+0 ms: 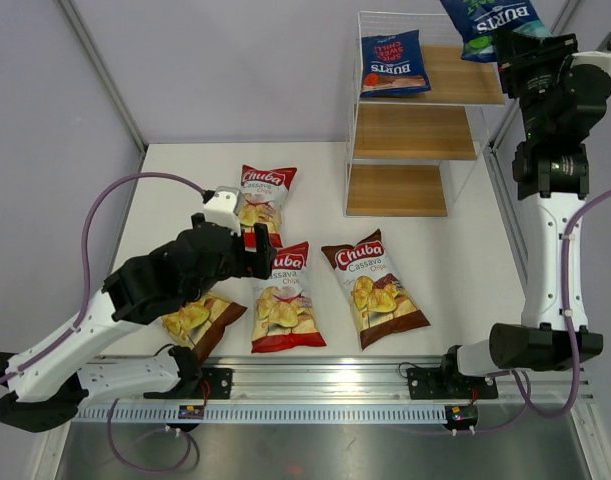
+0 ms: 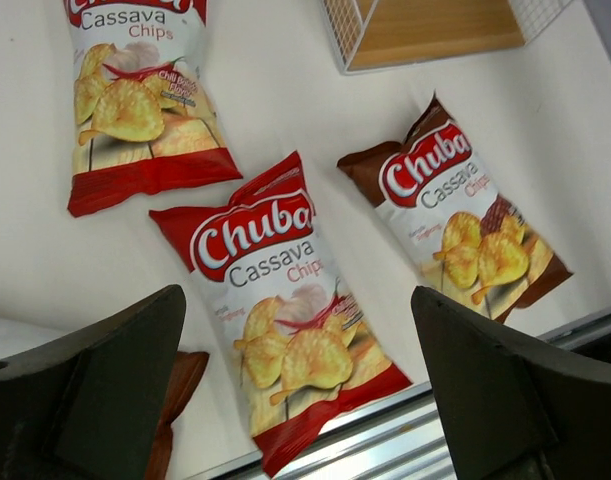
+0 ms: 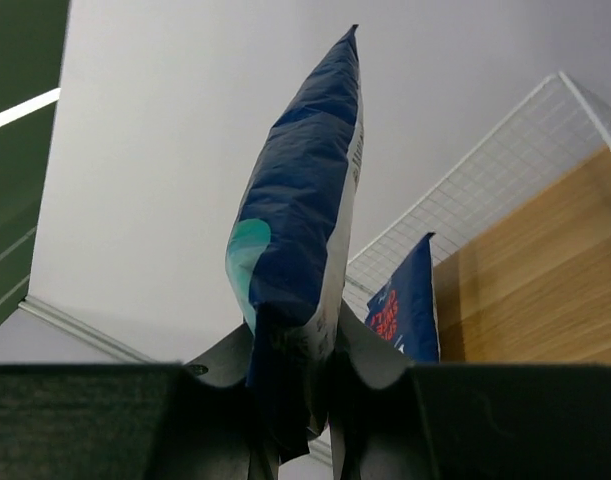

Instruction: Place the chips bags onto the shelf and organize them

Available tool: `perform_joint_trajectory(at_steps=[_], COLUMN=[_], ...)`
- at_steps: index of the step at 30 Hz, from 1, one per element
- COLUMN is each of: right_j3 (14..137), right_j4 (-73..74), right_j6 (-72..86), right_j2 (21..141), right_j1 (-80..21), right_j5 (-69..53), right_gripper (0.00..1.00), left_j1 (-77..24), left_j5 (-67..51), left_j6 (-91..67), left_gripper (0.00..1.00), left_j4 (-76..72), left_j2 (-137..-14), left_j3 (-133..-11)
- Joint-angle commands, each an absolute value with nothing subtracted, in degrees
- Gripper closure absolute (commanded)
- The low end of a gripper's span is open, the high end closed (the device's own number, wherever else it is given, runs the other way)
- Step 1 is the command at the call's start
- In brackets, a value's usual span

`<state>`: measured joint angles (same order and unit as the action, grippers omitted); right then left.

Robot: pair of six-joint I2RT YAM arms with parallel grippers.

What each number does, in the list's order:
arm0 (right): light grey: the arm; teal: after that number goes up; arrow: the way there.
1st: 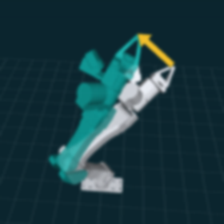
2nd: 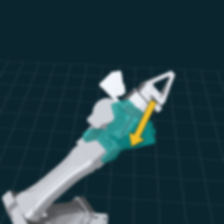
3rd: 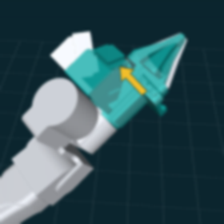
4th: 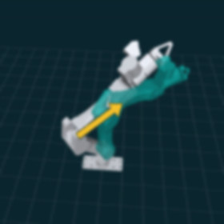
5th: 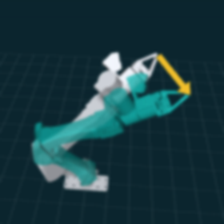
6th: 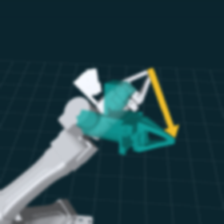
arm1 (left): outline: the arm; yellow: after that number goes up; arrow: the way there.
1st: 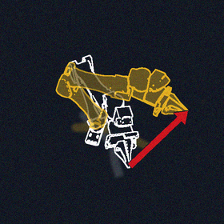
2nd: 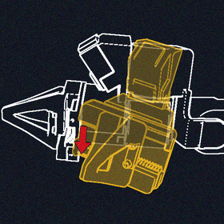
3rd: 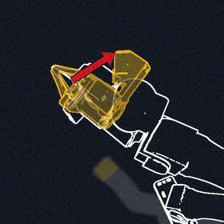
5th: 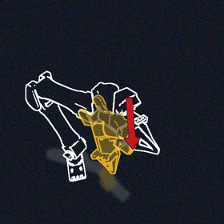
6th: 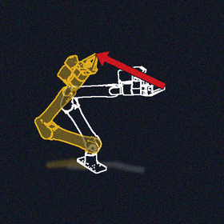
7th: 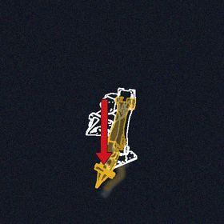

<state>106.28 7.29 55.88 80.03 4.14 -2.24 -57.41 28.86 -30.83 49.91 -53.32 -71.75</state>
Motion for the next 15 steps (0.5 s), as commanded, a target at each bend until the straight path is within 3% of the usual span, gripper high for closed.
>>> perform_joint_trajectory(at_steps=[1,6,15], right_j3=[105.9,102.0,97.9], right_j4=[3.3,4.0,2.0], right_j6=[62.2,67.4,69.3], right_j2=[82.4,82.7,84.3], right_j1=[4.3,4.3,4.3], right_j5=[-10.2,-3.5,-0.4], right_gripper=[0.89,0.85,0.83], left_j1=[-57.1,-57.1,-57.1], left_j5=[25.3,19.3,21.2], left_j6=[-26.2,-21.5,-20.1], left_gripper=[0.01,0.01,0.01], left_j4=[55.8,53.7,46.7], left_j2=[-50.8,-45.7,-41.7], left_j3=[-74.4,-71.2,-62.7])
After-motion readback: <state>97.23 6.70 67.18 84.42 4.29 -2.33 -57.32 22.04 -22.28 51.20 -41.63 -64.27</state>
